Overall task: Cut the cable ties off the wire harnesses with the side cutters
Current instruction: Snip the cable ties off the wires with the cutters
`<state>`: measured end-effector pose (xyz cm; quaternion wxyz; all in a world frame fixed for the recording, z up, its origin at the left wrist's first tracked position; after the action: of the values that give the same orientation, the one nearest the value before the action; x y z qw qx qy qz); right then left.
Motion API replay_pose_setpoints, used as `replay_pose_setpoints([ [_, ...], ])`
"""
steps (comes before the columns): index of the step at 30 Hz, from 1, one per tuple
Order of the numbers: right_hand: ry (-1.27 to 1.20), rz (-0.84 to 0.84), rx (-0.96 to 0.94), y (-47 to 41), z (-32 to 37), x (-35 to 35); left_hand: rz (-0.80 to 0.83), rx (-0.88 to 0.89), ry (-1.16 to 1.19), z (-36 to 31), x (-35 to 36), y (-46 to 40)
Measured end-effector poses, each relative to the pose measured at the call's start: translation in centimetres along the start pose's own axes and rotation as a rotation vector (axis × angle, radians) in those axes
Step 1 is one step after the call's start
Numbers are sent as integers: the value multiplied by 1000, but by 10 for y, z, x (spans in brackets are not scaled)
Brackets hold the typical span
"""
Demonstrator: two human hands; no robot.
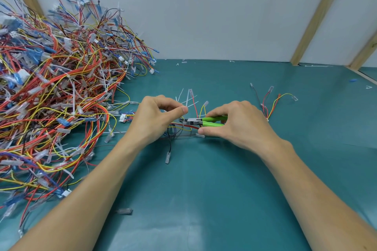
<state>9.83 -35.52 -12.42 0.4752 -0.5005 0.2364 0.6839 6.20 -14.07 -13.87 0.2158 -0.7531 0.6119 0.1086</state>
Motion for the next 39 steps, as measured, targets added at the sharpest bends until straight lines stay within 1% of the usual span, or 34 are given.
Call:
replay_pose_setpoints([
  [5,24,-15,5,1,4,-2,-23,8,-18,-2,0,1],
  [10,44,57,-20,1,8,0,-6,20,-33,-3,3,4],
  [17,87,110,-12,3,11,0,5,18,-45,-4,5,5],
  [26,63,92,-50,6,16,-3,1,4,-83,-6,5,6],
  [32,109,106,-56,7,22,4,-21,-1,10,-5,1,3],
  [34,51,58,-46,6,17,-2,-55,13,50,-7,-3,3],
  [36,-70,-8,-21,4,8,-9,-120,40,111,-9,-11,2],
  [39,-219,-86,28,2,-2,-10,-215,62,141,-11,-21,1],
])
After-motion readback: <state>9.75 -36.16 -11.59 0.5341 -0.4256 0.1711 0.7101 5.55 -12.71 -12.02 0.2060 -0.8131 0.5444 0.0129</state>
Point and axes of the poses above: each hand's wrist, its own y-axis away from the middle knuckle, its own x-axis out of the palm, z = x × y, the point moved 6 cm from there along -y, towards the middle knuckle, and after that the axes turned 4 degrees about z, right-handed, at the moved point
